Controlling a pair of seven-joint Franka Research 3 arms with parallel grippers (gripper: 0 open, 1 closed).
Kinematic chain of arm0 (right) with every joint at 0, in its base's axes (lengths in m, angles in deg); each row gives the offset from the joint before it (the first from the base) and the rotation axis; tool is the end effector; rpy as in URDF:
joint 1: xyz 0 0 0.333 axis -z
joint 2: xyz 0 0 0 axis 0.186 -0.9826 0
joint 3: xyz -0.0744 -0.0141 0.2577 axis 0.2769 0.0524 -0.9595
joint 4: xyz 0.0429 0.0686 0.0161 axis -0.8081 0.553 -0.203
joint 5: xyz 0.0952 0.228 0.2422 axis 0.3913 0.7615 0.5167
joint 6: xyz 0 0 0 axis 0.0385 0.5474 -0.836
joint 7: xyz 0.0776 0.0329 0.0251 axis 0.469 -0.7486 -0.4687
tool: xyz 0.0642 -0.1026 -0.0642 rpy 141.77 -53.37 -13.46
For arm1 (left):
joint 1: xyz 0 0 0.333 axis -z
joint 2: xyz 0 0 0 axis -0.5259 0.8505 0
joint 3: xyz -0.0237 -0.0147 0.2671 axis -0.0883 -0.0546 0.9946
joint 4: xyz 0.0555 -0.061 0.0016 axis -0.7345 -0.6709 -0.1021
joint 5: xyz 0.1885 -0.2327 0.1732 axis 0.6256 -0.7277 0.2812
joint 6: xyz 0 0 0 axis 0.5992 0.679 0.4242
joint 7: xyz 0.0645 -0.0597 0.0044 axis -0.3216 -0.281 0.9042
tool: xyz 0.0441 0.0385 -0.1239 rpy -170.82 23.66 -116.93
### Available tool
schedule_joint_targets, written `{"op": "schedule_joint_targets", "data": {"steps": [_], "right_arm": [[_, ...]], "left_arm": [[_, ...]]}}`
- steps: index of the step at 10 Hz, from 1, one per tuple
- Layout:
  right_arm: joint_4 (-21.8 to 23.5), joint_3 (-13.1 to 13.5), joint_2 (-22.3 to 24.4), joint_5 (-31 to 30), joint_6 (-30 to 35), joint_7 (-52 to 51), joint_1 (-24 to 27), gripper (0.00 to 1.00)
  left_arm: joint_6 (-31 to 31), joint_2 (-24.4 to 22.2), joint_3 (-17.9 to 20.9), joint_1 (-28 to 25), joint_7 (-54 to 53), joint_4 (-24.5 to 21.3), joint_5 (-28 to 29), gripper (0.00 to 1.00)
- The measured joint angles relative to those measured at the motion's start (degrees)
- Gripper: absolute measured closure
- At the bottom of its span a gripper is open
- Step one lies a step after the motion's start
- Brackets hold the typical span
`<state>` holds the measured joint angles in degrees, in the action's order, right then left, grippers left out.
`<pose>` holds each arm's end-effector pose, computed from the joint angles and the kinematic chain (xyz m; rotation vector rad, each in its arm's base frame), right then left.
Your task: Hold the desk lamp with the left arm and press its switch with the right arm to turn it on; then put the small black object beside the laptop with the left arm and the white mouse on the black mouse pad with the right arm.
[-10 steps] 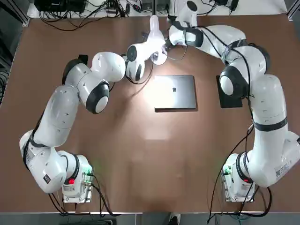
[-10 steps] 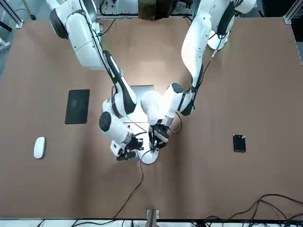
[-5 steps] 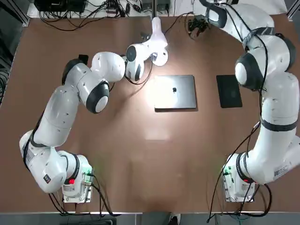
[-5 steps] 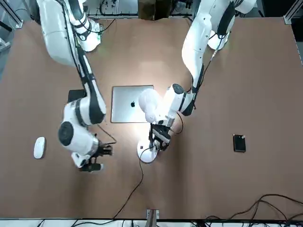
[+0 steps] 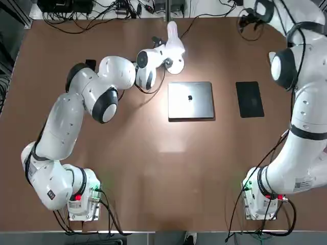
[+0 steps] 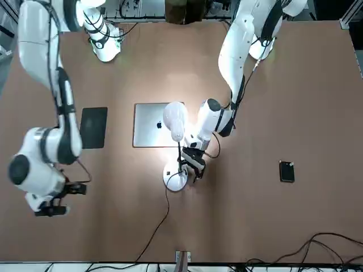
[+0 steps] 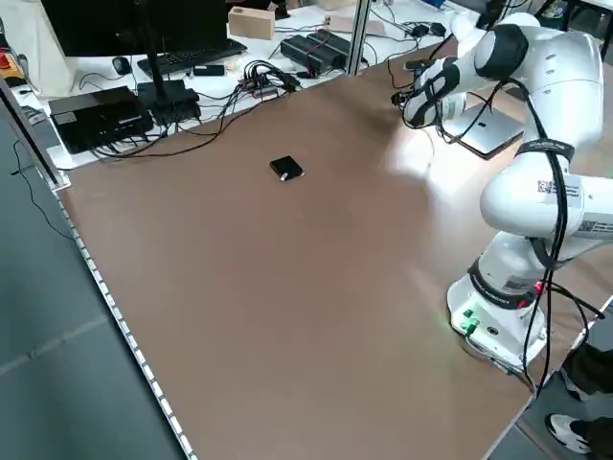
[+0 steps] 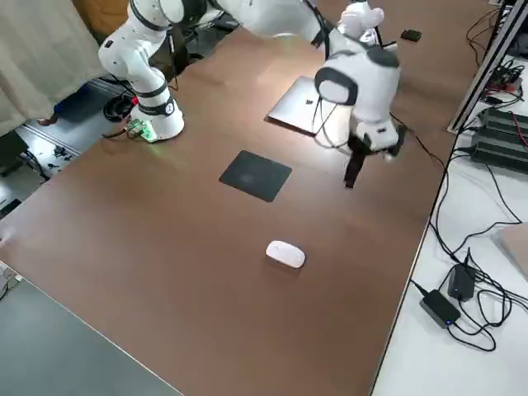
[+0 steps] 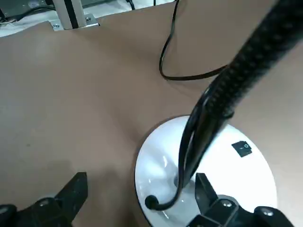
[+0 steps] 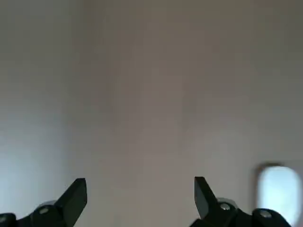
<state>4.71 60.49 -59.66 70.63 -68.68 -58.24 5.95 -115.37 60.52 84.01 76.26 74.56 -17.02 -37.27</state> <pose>0.6705 -0.0710 0.2658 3.0655 0.0810 0.0699 0.5340 -0.4179 0.1519 2.6171 -0.6384 1.0320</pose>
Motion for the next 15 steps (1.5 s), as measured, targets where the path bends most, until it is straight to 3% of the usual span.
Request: {"op": "schedule_joint_targets", "data": {"steps": [3,7,11,15], "right_arm": [[0.5,-0.5,-1.0,0.7,-1.8,-10.1,8.9,0.0],[6.5,-0.9,-3.9,0.9,-9.9,-20.8,12.6,0.0],[8.4,-4.3,-4.9,1.1,-10.5,-26.9,18.5,0.0],[8.7,-5.2,-6.0,2.8,-10.6,-27.1,18.7,0.01]], "left_arm": [[0.0,-3.9,-0.1,0.0,0.0,-4.7,0.0,0.0],[0.0,-10.8,0.2,-0.5,-0.9,-16.0,0.0,0.0],[1.2,-18.9,0.2,-6.3,-3.1,-25.0,0.0,0.0],[18.9,-27.4,0.3,-14.4,-3.6,-25.8,0.0,0.0]]}}
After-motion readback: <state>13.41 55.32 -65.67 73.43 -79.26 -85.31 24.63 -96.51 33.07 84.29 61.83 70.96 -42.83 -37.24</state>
